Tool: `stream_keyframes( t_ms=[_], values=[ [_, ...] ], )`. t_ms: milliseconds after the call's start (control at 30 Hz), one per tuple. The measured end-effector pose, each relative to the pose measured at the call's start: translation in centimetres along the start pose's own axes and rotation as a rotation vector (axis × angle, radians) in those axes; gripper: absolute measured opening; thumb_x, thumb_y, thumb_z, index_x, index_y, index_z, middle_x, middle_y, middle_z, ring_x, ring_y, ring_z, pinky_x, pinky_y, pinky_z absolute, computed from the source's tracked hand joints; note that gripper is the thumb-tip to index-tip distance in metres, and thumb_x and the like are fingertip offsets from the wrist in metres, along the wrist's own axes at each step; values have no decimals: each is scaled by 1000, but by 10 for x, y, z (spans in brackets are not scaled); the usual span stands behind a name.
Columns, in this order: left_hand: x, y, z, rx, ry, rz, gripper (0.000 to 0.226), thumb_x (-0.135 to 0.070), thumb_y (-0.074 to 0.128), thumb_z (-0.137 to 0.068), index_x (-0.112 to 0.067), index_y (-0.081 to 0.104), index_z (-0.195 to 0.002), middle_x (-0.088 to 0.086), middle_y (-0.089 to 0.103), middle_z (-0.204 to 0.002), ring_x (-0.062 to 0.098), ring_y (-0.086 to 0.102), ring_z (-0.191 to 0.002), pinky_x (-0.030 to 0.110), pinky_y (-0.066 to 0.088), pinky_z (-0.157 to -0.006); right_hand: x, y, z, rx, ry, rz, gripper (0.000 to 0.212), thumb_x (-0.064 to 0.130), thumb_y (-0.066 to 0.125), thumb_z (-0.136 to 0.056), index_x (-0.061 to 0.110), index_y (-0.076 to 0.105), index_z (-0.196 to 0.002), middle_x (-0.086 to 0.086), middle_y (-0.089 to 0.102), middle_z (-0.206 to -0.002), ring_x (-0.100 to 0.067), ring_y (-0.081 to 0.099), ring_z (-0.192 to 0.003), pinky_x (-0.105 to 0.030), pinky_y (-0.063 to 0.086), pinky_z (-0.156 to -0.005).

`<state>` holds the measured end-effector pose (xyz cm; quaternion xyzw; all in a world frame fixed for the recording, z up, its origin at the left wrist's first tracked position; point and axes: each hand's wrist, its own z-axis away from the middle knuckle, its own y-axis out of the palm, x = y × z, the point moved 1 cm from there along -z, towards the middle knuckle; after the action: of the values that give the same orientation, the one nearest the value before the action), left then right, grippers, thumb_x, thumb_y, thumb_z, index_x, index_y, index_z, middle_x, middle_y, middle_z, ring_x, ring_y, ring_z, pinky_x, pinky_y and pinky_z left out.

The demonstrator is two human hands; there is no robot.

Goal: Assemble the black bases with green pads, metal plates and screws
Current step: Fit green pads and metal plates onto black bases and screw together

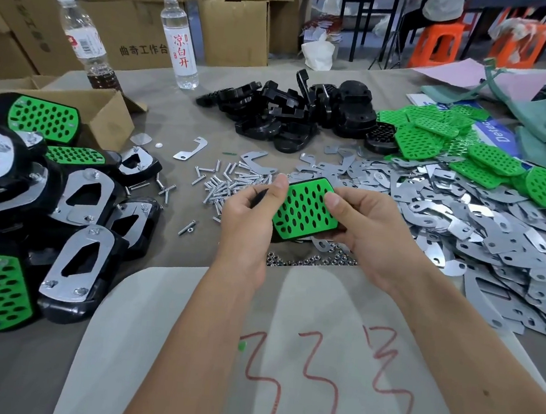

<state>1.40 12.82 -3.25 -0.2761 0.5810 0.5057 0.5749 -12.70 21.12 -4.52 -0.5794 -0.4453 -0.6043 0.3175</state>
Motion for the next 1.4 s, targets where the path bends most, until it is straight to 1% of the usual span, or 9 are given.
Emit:
stream_keyframes(
  t_ms=[100,200,333,500,767,1000,1067,1200,1400],
  values=[
    [2,-1,-2,39,-25,-9,36,-35,73,-95,1,69,-100,23,76,-105,36,73,-89,51,62,-78,-1,1,0,-35,-8,51,20,16,57,-105,7,75,-108,-16,78,-105,-32,74,-100,-34,60,-76],
    [0,-3,-1,78,-36,46,54,-37,73,-89,10,66,-115,26,75,-108,36,73,-89,54,61,-80,1,4,2,2,-26,-12,28,23,63,-100,0,71,-114,-22,76,-111,-35,73,-104,-38,59,-80],
    [-1,-5,-1,144,-58,121,69,-41,76,-76,11,65,-120,21,76,-103,31,75,-84,42,64,-67,7,5,8,55,-35,-120,40,24,66,-96,-9,66,-120,-29,71,-116,-34,70,-103,-36,60,-80],
    [3,-8,-5,207,-80,82,53,-37,78,-79,5,69,-109,16,78,-98,29,77,-81,39,62,-59,13,0,8,77,38,-137,43,21,68,-91,-14,65,-116,-31,71,-107,-35,68,-89,-35,57,-65],
    [6,-13,-9,288,-53,31,14,-21,71,-90,-13,82,-85,16,79,-96,28,78,-80,38,62,-60,8,-6,7,91,13,22,23,15,56,-103,3,73,-113,-28,73,-110,-38,68,-97,-55,53,-89],
    [1,-11,-5,311,-69,12,16,-21,71,-87,-9,79,-93,20,77,-103,37,74,-92,59,63,-76,9,-11,8,159,-80,55,27,20,57,-97,5,74,-111,-11,76,-102,-22,70,-94,-29,58,-81],
    [-2,-11,-4,308,-4,-118,10,-23,71,-89,-17,77,-85,13,76,-92,31,69,-85,46,62,-70,11,-10,10,176,-151,186,25,18,55,-99,8,73,-113,-7,77,-102,-19,71,-96,-30,57,-84],
    [-3,-7,-1,335,270,-366,29,-45,71,-86,-18,76,-79,3,72,-75,14,64,-71,29,53,-63,13,-4,10,173,-210,284,27,17,55,-100,2,71,-116,-19,75,-104,-24,70,-95,-47,56,-89],
    [2,-7,-2,309,147,-275,31,-43,73,-85,-13,80,-87,18,77,-89,23,71,-74,36,57,-63,12,-5,11,206,-158,162,21,14,56,-102,7,69,-117,-7,78,-104,-17,73,-96,-26,57,-83]
  ],
)
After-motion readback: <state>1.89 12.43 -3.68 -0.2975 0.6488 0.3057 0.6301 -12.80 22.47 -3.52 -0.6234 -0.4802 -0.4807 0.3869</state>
